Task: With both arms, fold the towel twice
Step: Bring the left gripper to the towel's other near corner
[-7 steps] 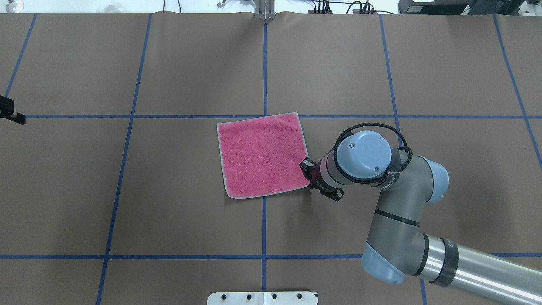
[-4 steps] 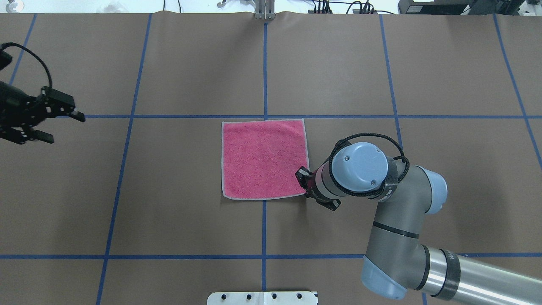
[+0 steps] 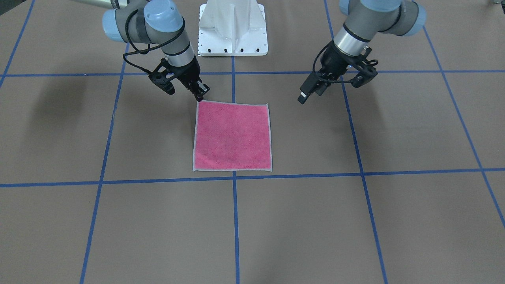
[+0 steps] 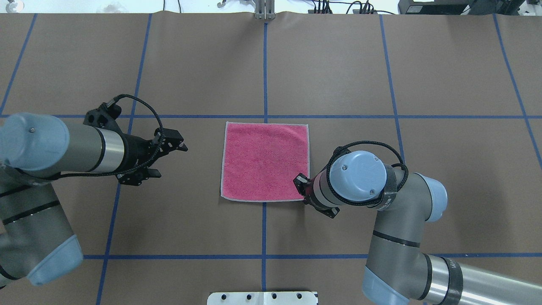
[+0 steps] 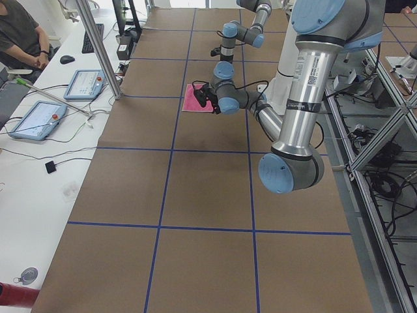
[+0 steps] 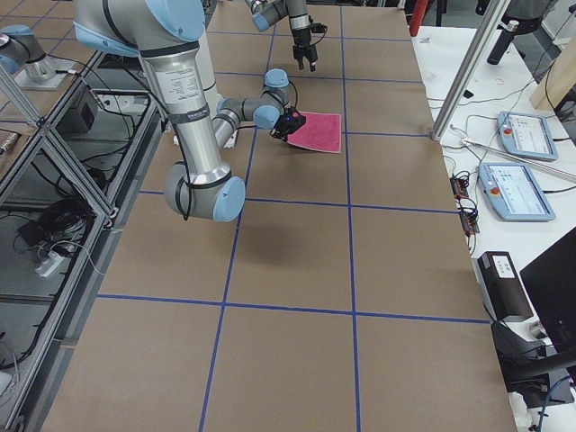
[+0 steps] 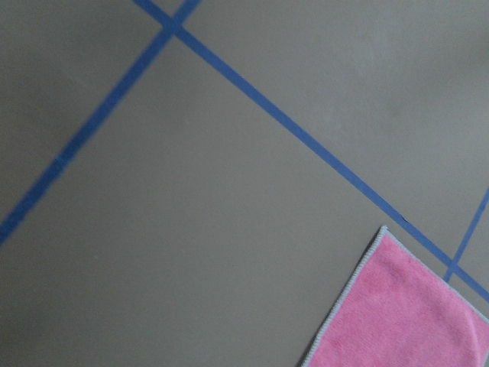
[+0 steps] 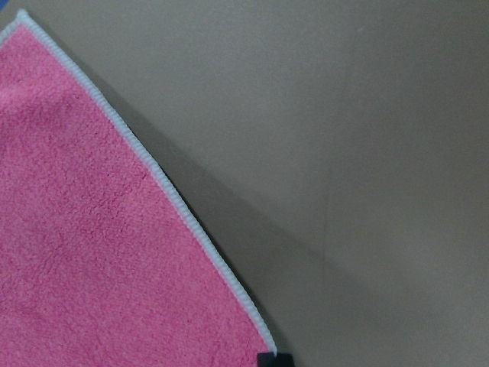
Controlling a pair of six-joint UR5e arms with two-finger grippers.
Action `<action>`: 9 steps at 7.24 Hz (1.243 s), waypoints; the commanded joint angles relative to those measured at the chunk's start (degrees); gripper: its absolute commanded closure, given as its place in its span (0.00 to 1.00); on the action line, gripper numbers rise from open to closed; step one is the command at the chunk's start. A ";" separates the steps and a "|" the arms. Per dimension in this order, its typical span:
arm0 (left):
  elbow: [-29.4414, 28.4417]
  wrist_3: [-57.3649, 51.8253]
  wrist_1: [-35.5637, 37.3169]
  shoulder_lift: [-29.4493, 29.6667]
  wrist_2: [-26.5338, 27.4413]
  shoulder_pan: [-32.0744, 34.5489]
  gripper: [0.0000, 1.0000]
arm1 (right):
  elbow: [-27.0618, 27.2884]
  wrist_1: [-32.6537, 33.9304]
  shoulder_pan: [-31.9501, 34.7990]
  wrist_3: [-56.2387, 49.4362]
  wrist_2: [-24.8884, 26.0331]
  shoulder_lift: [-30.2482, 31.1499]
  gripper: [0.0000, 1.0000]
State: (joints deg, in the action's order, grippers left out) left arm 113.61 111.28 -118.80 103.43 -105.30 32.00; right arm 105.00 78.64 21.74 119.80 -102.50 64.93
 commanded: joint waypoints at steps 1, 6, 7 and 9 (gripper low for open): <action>-0.93 1.13 0.15 2.64 5.25 -5.95 0.01 | 0.03 0.03 -0.12 0.09 0.02 0.29 1.00; -9.28 1.13 1.47 8.53 11.78 -13.19 0.14 | -0.06 0.03 -0.12 -0.09 -0.16 0.11 1.00; -9.37 1.13 1.47 8.54 11.78 -13.19 0.25 | -0.06 0.03 -0.12 0.00 -0.25 0.11 1.00; -9.80 1.13 1.47 8.54 11.87 -13.10 0.39 | 0.03 0.03 -0.04 -0.09 -0.34 0.11 1.00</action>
State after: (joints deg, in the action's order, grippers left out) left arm 104.26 112.41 -117.35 111.94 -93.50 18.86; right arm 104.95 78.66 21.63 119.73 -102.78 65.05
